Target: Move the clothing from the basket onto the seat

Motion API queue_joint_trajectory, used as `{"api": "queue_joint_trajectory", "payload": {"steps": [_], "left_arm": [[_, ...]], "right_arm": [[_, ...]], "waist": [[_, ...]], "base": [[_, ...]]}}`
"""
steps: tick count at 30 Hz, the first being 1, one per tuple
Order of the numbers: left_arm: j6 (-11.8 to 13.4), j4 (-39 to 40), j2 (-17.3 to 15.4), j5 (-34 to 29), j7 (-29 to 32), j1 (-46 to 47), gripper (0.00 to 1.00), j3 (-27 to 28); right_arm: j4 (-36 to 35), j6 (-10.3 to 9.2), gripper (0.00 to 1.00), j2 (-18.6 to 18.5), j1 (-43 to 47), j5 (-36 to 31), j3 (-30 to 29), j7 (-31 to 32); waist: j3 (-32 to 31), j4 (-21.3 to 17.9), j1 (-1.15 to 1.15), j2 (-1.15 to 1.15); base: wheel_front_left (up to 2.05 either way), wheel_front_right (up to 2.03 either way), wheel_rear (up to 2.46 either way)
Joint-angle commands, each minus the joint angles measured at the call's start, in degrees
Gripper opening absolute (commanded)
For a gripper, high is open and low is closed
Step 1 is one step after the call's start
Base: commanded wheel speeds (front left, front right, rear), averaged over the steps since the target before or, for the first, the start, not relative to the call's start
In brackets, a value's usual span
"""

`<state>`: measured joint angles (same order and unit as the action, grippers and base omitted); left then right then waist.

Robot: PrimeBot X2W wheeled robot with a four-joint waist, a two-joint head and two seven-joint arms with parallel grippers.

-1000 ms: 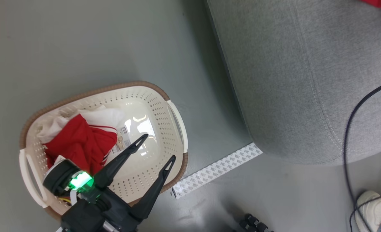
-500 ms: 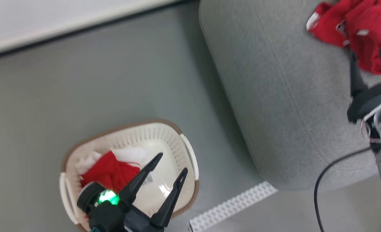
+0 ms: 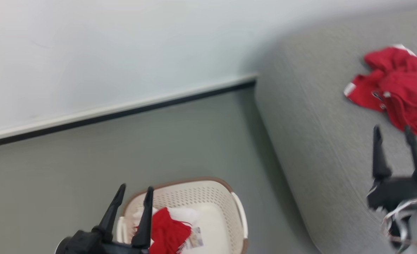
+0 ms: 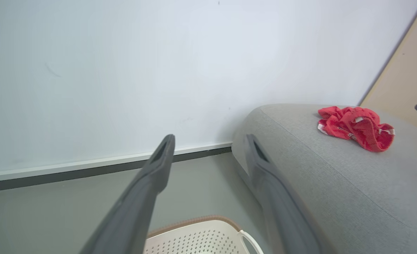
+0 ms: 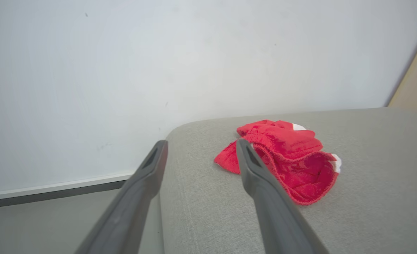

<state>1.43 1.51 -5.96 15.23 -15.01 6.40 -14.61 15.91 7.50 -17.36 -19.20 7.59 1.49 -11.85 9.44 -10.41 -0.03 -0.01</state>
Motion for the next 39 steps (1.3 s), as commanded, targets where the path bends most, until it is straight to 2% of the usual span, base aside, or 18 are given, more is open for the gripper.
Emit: {"api": "queue_joint_trajectory", "payload": {"steps": [1,7,11,13,18,23,39], "left_arm": [[0.3,-0.7,0.2,-0.6,-0.2,-1.4,1.0,0.7],[1.0,-5.9,1.1,-1.8,-0.2,-2.1,1.0,5.0],[-0.3,-8.5,0.8,-3.0,-0.2,-2.2,1.0,6.8],[-0.3,-8.8,0.8,-2.9,-0.2,-2.3,1.0,7.2],[-2.2,-9.8,0.8,-3.3,-0.2,-3.5,1.0,8.9],[-2.6,-8.4,1.4,-4.8,-0.2,-4.6,1.0,10.8],[-5.0,-6.7,2.7,-7.0,-0.2,-5.8,1.0,13.4]], "right_arm": [[-0.9,-0.02,1.0,1.0,1.7,-0.7,-0.2,-0.5],[-7.4,-0.02,1.0,11.5,11.1,-2.6,-3.9,-2.0],[-8.8,-0.02,1.0,14.2,13.7,-4.2,-2.9,-2.7],[-9.0,-0.02,1.0,14.3,14.2,-4.7,-1.9,-2.7],[-9.1,-0.02,1.0,14.4,16.8,-5.5,3.1,-2.5],[-9.2,-0.02,1.0,14.4,19.1,-6.3,6.2,-2.0],[-9.1,-0.02,1.0,14.5,20.2,-3.5,3.9,-2.2]], "waist": [[-7.9,8.1,0.03,0.01],[-10.6,13.3,0.03,0.01],[-11.5,15.4,0.03,0.01],[-11.6,15.7,0.03,0.01],[-12.3,16.7,0.03,0.01],[-12.6,16.9,0.03,0.01],[-11.8,14.9,0.03,0.01]], "base": [[0.0,0.0,0.0],[0.0,0.0,0.0],[0.0,0.0,0.0],[0.0,0.0,0.0],[0.0,0.0,0.0],[0.0,0.0,0.0],[0.0,0.0,0.0]]}}
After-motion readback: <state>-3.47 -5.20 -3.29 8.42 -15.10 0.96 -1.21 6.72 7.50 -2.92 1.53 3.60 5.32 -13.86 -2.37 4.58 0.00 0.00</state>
